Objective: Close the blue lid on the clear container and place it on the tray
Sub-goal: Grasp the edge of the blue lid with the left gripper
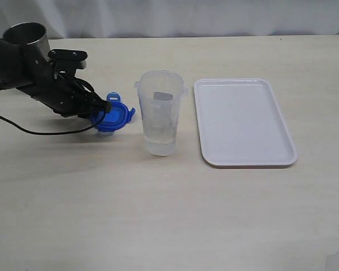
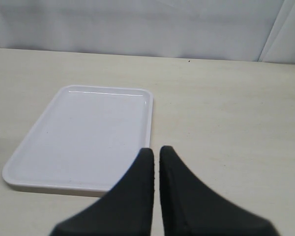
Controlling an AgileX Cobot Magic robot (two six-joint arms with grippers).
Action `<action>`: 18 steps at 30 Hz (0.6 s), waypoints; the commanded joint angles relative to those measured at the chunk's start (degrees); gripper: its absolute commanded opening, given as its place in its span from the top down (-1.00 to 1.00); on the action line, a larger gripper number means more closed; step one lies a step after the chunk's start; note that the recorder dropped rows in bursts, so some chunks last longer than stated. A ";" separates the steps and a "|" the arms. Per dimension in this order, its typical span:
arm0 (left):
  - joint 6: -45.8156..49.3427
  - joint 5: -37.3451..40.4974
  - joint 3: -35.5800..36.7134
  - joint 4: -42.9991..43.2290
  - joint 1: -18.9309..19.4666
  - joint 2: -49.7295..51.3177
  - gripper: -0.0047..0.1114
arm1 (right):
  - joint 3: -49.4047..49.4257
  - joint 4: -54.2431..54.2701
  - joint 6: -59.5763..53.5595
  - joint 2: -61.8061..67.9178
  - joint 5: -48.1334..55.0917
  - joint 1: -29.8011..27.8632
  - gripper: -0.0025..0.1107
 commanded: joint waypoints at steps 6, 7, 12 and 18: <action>-0.52 -0.79 -0.11 -1.53 -0.06 0.17 0.25 | 0.16 0.19 0.05 -0.20 0.09 -0.18 0.88; -0.52 -0.79 -0.11 -1.53 -0.06 0.17 0.25 | 0.16 0.19 0.05 -0.20 0.09 -0.18 0.88; -0.52 -0.79 -0.11 -1.53 -0.06 0.17 0.25 | 0.16 0.19 0.05 -0.20 0.09 -0.18 0.88; -0.52 -0.74 -0.11 -1.41 -0.06 0.17 0.39 | 0.16 0.19 0.05 -0.20 0.09 -0.18 0.88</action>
